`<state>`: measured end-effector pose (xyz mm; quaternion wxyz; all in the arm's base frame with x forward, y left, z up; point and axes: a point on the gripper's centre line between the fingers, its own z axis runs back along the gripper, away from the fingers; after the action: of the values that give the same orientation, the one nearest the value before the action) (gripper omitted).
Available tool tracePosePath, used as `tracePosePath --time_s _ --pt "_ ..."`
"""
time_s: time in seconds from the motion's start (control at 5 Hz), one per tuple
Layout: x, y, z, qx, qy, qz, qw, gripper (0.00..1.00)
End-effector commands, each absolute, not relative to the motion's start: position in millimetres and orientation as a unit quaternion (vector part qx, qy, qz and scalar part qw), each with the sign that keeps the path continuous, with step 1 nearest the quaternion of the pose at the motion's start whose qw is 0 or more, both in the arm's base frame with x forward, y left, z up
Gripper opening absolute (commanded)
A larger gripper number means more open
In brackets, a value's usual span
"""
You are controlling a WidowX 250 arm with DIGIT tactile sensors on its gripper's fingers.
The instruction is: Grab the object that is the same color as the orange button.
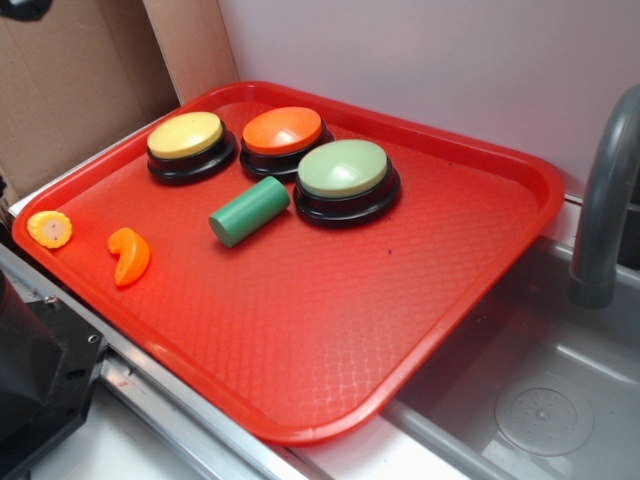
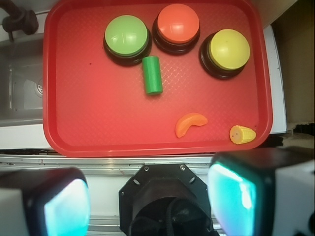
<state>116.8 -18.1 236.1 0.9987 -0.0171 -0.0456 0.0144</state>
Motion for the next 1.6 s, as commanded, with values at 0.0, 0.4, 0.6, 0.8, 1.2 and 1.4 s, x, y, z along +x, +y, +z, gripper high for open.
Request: tracePosePath --time_s 0.0,0.4,0.6,0.8,1.2,1.4 --pt "117 -18 236 -0.017 -0.046 0.014 0.999 1.00" --pt "132 15 197 -0.051 -0.059 0.196 0.977 1.00" --pt "139 29 171 -0.044 -0.064 0.268 0.960 1.00" --pt "136 44 140 -0.029 -0.073 0.357 0.931 1.00" --pt "156 67 76 0.027 -0.098 0.452 0.886 1.00" --pt "164 65 48 0.040 -0.074 0.459 0.884 1.00"
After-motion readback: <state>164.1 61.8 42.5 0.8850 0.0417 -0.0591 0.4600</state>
